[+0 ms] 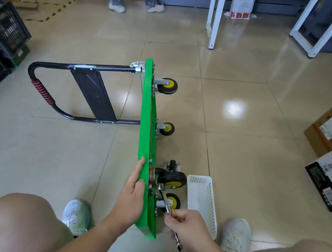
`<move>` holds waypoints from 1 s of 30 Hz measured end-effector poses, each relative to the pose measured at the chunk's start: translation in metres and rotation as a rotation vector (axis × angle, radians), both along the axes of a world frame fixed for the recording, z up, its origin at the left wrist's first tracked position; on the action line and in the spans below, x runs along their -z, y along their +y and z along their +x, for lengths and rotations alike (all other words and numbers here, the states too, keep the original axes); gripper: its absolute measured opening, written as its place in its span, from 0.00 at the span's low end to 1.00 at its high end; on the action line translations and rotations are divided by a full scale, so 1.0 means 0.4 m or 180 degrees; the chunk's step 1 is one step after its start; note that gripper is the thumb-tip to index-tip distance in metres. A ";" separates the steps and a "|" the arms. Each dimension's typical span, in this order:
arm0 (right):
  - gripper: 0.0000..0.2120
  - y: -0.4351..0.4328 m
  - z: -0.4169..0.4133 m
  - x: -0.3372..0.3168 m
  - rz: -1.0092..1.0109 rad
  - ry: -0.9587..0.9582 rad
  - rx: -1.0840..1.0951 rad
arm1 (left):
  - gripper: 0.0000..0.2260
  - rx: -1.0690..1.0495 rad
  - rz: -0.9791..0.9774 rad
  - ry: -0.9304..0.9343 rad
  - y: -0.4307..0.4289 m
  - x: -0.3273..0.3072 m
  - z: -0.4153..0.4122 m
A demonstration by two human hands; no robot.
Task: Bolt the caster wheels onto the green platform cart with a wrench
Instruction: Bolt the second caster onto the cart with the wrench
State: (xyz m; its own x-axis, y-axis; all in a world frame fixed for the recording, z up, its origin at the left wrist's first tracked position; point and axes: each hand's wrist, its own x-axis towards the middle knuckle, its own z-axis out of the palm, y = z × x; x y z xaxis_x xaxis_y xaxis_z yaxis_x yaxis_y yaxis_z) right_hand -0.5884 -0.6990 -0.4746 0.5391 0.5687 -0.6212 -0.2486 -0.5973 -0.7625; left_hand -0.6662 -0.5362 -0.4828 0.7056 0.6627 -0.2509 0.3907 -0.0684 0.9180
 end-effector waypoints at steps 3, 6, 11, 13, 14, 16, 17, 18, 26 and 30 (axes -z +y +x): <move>0.10 0.000 0.017 0.014 -0.0014 -0.0110 -0.0057 | 0.26 0.0005 0.0025 -0.0029 0.002 0.004 0.000; 0.05 0.010 0.017 0.025 0.0099 -0.0038 -0.0045 | 0.26 -0.0022 0.0024 0.0009 0.003 0.005 0.003; 0.07 0.026 0.001 0.039 0.0231 0.0120 0.0146 | 0.26 -0.0010 -0.0016 0.0051 -0.003 -0.004 0.006; 0.11 0.030 0.000 0.043 0.0351 0.0469 0.0375 | 0.26 0.0021 -0.0026 0.0056 -0.001 -0.005 0.006; 0.12 0.028 0.000 0.046 0.0388 0.0546 0.0417 | 0.26 0.0026 -0.0027 0.0057 0.000 -0.004 0.007; 0.12 0.020 0.001 0.050 0.0390 0.0451 0.0260 | 0.26 0.0023 -0.0046 0.0066 0.002 0.001 0.006; 0.12 0.016 0.001 0.055 0.0395 0.0380 0.0165 | 0.26 0.0016 -0.0051 0.0049 0.002 0.002 0.006; 0.11 0.014 0.000 0.064 0.0395 0.0331 0.0100 | 0.26 0.0006 -0.0055 0.0029 0.003 0.003 0.006; 0.12 0.035 -0.019 0.150 0.0533 0.0402 0.0079 | 0.26 -0.0020 -0.0101 -0.0004 -0.001 -0.007 0.006; 0.12 0.049 -0.018 0.168 0.0640 0.0582 0.0209 | 0.27 -0.0040 -0.0096 -0.0013 0.003 0.003 0.004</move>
State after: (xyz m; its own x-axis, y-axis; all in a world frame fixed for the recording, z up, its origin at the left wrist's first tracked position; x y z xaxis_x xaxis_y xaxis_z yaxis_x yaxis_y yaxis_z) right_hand -0.5956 -0.6794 -0.5418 0.4683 0.6580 -0.5897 -0.4262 -0.4164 -0.8031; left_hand -0.6646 -0.5352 -0.4842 0.6985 0.6635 -0.2681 0.3875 -0.0357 0.9212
